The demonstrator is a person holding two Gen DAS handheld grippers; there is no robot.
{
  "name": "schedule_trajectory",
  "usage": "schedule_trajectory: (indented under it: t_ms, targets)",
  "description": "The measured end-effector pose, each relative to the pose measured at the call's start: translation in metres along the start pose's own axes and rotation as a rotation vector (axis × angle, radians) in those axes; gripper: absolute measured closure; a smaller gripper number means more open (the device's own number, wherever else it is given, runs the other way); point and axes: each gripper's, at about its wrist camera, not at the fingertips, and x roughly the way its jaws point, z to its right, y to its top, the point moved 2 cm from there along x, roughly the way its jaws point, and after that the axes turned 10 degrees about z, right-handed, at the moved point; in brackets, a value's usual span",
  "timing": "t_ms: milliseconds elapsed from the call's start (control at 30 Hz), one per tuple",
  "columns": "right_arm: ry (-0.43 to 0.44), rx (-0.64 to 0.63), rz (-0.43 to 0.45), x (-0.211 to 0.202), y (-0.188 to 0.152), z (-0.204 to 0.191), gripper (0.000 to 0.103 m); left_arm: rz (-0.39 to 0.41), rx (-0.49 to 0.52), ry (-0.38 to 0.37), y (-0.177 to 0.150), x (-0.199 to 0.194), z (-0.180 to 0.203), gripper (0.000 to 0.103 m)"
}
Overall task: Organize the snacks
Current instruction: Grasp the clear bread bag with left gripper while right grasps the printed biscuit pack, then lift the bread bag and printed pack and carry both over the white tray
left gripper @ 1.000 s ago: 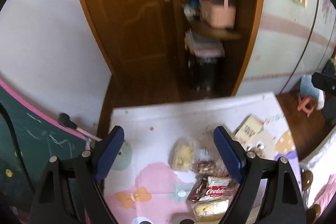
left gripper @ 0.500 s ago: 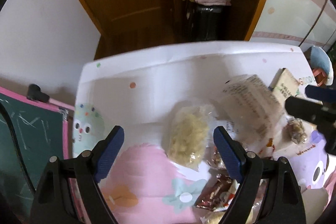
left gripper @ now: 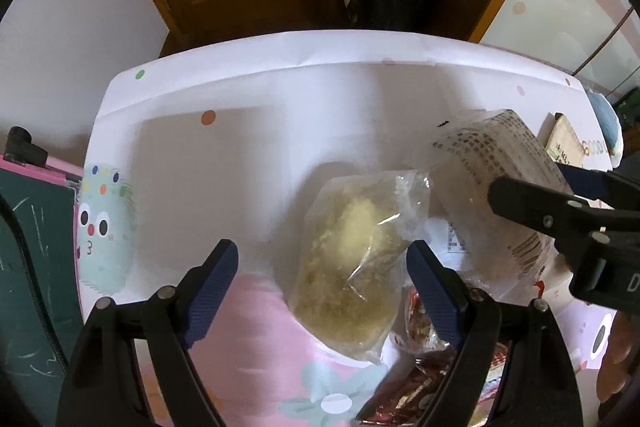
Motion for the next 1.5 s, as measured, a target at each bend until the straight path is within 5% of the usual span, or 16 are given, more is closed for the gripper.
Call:
schedule_trajectory:
  t_ms: [333, 533, 700, 833, 1200, 1500]
  targets:
    - [-0.052, -0.062, -0.015, 0.013, -0.003, -0.01, 0.018, -0.01, -0.009, -0.071, -0.009, 0.009, 0.002, 0.052]
    - [-0.111, -0.115, -0.033, 0.022, -0.013, -0.014, 0.017, 0.033, -0.003, -0.069, -0.018, 0.005, 0.006, 0.06]
    - [-0.14, -0.115, 0.016, 0.007, -0.017, -0.013, 0.035, 0.065, 0.0, -0.065, -0.025, -0.008, 0.008, 0.065]
    - [-0.154, -0.137, 0.07, -0.017, -0.026, -0.016, 0.036, 0.1, 0.014, -0.063, -0.033, -0.026, 0.013, 0.068]
    - [-0.073, -0.067, 0.24, -0.131, -0.065, -0.021, 0.037, 0.255, 0.047, -0.076, -0.045, -0.143, 0.019, 0.069]
    - [0.027, -0.014, 0.403, -0.251, -0.125, -0.032, 0.036, 0.382, 0.094, -0.092, -0.114, -0.28, 0.033, 0.069]
